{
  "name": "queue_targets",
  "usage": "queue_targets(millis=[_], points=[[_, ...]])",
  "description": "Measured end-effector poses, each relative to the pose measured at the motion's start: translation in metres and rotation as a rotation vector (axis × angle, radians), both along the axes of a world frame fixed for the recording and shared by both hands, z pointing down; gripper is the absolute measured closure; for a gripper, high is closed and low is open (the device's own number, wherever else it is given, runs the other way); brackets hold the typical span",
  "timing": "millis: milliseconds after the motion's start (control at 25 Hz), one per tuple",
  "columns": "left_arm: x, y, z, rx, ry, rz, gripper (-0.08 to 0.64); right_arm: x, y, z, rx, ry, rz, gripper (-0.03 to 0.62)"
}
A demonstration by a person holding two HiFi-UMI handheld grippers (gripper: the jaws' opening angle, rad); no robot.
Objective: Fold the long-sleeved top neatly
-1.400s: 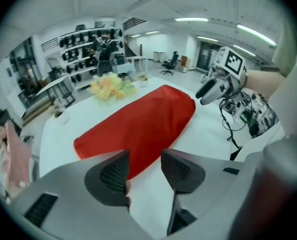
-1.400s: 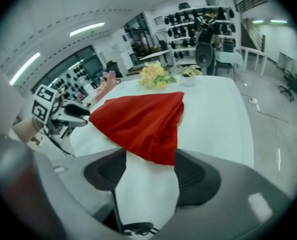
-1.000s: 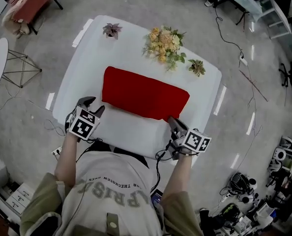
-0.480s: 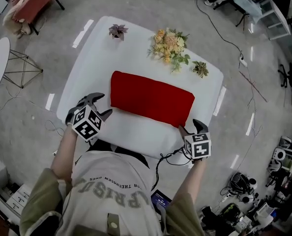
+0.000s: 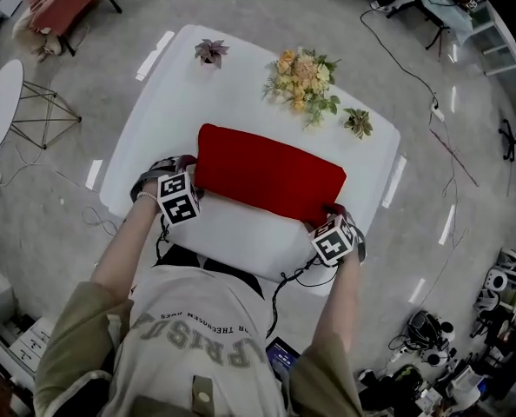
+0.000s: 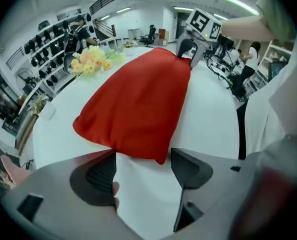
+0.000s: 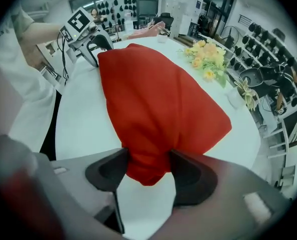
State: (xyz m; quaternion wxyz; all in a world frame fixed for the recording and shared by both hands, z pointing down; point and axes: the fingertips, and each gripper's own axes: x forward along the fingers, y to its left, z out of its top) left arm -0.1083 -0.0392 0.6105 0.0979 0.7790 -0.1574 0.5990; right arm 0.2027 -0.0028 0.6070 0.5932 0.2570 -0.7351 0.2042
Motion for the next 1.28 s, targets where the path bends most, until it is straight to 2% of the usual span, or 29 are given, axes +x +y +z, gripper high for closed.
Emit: queue_targets(millis=[80,160,240,320,440,560,640,760,920,960,1040,1080,1120,1240,1280], points=[[-0.007,0.001,-0.005,0.005,-0.005,-0.035,0.233,-0.002,0.001,-0.010,0.004,-0.047,0.025,0.324],[-0.008,-0.002,-0.024,0.045,0.052,-0.097,0.233,-0.005,-0.005,-0.036,0.058,-0.149,0.090,0.324],[-0.005,-0.007,-0.051,0.092,0.177,-0.208,0.233,-0.009,-0.018,-0.072,0.180,-0.300,0.182,0.324],[-0.001,-0.013,-0.084,0.159,0.319,-0.329,0.234,-0.016,-0.031,-0.116,0.344,-0.472,0.293,0.324],[0.008,-0.027,-0.146,0.304,0.523,-0.467,0.234,-0.022,-0.042,-0.186,0.608,-0.683,0.452,0.324],[0.018,-0.036,-0.210,0.448,0.732,-0.564,0.235,-0.027,-0.042,-0.246,0.863,-0.801,0.571,0.324],[0.028,-0.037,-0.245,0.517,0.861,-0.599,0.235,-0.032,-0.038,-0.277,0.990,-0.858,0.632,0.324],[0.046,-0.033,-0.277,0.568,0.984,-0.601,0.235,-0.048,-0.030,-0.305,1.110,-0.888,0.672,0.324],[0.057,-0.021,-0.300,0.663,1.020,-0.569,0.236,-0.072,-0.018,-0.323,1.204,-0.842,0.696,0.325],[0.058,-0.017,-0.306,0.692,1.020,-0.557,0.248,-0.077,-0.016,-0.325,1.213,-0.814,0.698,0.327],[0.058,-0.010,-0.316,0.737,1.015,-0.537,0.352,-0.086,-0.012,-0.325,1.220,-0.740,0.692,0.343],[0.057,-0.008,-0.320,0.750,1.014,-0.532,0.387,-0.089,-0.009,-0.326,1.226,-0.712,0.692,0.368],[0.057,-0.006,-0.323,0.759,1.020,-0.532,0.416,-0.092,-0.006,-0.327,1.235,-0.698,0.695,0.434],[0.054,-0.001,-0.339,0.797,1.075,-0.567,0.496,-0.096,0.004,-0.335,1.259,-0.706,0.707,0.560],[0.052,0.002,-0.343,0.808,1.087,-0.576,0.518,-0.097,0.008,-0.338,1.270,-0.706,0.705,0.569]])
